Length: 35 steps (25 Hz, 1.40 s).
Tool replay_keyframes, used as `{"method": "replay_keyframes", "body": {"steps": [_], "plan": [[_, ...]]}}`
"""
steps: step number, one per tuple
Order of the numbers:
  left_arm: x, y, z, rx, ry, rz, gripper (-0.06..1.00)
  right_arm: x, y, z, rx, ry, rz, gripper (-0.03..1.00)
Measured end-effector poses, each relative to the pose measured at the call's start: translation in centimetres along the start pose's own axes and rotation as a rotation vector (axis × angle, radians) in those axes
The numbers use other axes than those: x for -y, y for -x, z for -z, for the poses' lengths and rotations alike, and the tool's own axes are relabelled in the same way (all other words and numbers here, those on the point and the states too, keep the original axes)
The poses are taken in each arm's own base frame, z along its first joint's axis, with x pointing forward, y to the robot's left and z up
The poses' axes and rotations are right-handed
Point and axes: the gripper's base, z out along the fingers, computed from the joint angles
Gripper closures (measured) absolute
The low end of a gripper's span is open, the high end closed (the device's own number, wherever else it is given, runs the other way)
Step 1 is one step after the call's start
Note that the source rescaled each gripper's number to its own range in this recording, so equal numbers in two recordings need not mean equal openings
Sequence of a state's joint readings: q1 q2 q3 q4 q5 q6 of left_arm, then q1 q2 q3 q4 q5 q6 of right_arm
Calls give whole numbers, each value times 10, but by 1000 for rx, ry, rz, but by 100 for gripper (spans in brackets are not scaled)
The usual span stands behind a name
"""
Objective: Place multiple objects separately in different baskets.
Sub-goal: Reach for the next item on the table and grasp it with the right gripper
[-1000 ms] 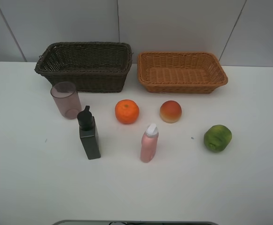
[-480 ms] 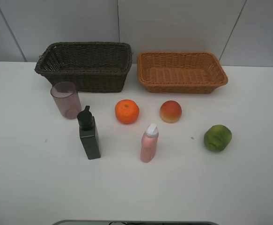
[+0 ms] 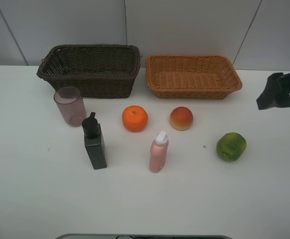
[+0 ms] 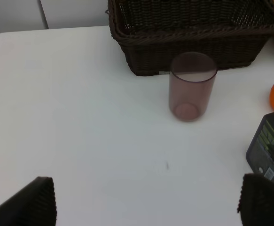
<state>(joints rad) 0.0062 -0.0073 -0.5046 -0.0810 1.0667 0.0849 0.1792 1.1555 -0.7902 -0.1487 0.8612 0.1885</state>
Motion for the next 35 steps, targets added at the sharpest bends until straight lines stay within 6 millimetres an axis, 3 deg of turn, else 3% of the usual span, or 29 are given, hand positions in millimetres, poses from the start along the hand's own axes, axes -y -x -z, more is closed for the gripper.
{"method": "replay_keyframes", "body": {"steps": [7,17,35], "plan": [[0,0,0,0,0,0,-6,-8,9,-59,-157,-25,-217,-1],[0,0,0,0,0,0,-6,-16,12,-100,-212,-34,-492,-1],[0,0,0,0,0,0,-6,-29,3,-155,-324,-48,-551,-1]]}}
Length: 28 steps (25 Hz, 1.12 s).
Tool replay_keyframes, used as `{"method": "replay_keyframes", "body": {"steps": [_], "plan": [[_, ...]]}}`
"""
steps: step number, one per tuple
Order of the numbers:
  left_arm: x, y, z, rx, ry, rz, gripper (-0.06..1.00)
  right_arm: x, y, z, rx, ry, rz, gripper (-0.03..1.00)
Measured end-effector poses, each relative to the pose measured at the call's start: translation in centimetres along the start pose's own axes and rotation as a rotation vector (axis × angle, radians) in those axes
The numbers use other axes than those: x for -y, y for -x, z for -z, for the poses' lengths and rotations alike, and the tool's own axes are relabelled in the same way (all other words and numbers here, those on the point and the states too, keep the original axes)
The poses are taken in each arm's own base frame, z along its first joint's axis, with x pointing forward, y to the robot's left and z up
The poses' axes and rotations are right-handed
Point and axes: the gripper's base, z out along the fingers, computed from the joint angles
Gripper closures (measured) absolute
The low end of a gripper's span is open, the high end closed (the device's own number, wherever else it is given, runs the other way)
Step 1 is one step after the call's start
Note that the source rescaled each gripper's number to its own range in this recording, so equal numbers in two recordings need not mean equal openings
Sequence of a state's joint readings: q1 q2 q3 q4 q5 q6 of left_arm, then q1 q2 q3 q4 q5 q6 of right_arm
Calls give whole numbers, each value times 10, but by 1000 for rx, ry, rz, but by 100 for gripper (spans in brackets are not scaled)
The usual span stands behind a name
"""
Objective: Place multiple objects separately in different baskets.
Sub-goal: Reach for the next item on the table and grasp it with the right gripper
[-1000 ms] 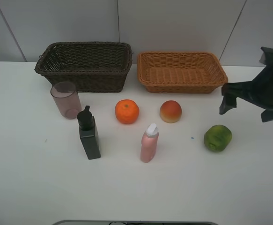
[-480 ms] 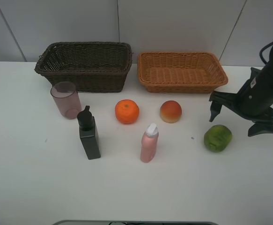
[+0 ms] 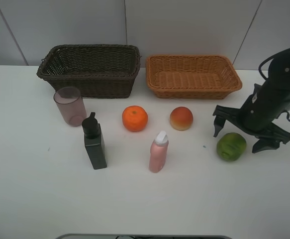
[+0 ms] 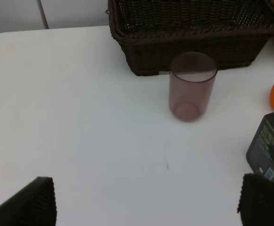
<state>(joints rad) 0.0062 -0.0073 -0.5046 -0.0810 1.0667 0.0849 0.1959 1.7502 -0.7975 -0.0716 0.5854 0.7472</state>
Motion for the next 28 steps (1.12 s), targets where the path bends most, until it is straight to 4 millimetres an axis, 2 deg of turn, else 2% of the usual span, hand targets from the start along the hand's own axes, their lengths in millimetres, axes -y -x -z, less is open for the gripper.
{"method": "replay_keyframes", "body": {"steps": [5,18,20,21,22,24,28], "plan": [[0,0,0,0,0,0,-6,-2,-2,-11,-35,-11,-14,-1],[0,0,0,0,0,0,-6,-4,-7,-20,-70,-35,-5,0],[0,0,0,0,0,0,-6,-4,-7,-21,-73,-37,-5,7],[0,0,0,0,0,0,-6,-4,-7,-21,-73,-38,-5,13],[0,0,0,0,0,0,-6,-4,-7,-21,-75,-39,-5,22],[0,0,0,0,0,0,-6,-4,-7,-21,-74,-38,-6,51],[0,0,0,0,0,0,-6,-4,-7,-21,-72,-36,-7,49]]}}
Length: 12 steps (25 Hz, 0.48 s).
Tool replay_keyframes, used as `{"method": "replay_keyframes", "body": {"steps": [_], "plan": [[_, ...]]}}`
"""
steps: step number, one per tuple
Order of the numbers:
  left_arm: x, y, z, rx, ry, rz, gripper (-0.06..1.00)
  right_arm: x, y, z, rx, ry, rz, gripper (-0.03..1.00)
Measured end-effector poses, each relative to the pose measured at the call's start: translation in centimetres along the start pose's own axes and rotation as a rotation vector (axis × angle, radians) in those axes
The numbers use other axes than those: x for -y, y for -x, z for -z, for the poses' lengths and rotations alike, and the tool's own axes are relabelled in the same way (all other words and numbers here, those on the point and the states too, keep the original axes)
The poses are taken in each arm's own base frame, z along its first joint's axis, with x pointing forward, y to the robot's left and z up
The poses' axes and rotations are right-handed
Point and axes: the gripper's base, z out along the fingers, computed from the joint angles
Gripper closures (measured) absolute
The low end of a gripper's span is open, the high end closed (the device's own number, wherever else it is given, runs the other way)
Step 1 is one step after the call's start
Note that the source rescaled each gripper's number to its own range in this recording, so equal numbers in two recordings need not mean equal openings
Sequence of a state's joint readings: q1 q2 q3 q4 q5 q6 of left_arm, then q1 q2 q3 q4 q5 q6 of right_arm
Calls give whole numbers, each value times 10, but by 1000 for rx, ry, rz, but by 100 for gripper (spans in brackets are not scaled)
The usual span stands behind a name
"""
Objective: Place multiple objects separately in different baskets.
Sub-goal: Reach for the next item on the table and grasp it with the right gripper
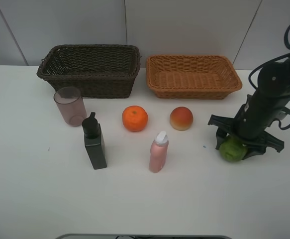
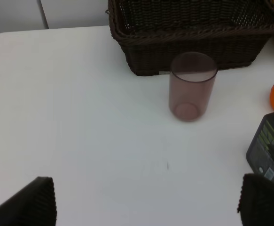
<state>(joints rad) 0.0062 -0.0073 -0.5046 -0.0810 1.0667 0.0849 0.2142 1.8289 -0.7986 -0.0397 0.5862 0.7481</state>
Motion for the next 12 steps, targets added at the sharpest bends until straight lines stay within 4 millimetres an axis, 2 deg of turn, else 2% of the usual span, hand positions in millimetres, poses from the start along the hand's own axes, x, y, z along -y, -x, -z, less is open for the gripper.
{"method": "replay_keyframes", "body": {"steps": [12], "plan": [[0,0,0,0,0,0,-6,0,0,0,4,4,0,49]]}}
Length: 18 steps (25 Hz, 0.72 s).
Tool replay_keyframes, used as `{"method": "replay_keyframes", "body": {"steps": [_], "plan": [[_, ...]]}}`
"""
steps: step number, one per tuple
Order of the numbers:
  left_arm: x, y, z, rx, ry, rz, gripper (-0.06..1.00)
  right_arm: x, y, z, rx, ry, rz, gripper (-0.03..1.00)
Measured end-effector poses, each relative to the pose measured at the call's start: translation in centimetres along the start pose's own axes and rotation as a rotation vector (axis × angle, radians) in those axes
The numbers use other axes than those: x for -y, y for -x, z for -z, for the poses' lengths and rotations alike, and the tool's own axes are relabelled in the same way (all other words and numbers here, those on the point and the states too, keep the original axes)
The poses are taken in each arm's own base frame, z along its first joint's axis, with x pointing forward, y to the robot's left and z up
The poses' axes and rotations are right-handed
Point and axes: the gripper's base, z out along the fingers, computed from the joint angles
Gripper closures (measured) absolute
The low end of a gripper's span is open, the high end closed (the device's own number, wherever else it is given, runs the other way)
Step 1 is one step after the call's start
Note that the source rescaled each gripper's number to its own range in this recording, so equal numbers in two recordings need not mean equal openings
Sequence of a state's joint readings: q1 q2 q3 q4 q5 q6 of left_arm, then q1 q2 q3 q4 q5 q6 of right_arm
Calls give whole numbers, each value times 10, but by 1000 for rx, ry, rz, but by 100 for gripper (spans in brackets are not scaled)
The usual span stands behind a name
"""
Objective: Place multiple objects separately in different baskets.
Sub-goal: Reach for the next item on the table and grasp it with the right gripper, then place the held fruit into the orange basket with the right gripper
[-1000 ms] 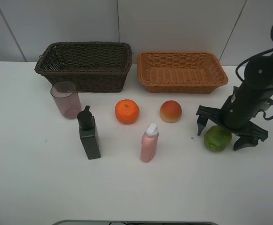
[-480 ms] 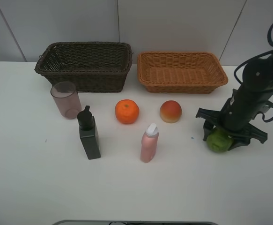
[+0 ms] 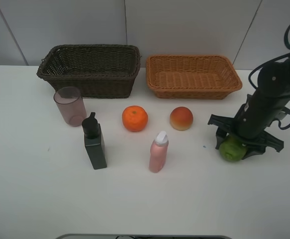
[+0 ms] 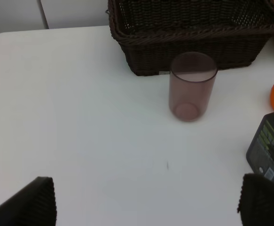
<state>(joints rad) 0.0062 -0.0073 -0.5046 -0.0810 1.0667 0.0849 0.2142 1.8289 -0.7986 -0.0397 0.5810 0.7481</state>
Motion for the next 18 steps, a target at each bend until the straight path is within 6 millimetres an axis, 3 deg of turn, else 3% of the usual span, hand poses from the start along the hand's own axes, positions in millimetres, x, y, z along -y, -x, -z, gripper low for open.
{"method": "replay_keyframes", "body": {"steps": [6,10,18], "plan": [[0,0,0,0,0,0,-6,-1,2,1,3,3,1,50],[0,0,0,0,0,0,-6,-10,12,14,-8,-12,40,50],[0,0,0,0,0,0,-6,-40,54,83,53,-25,338,50]]}}
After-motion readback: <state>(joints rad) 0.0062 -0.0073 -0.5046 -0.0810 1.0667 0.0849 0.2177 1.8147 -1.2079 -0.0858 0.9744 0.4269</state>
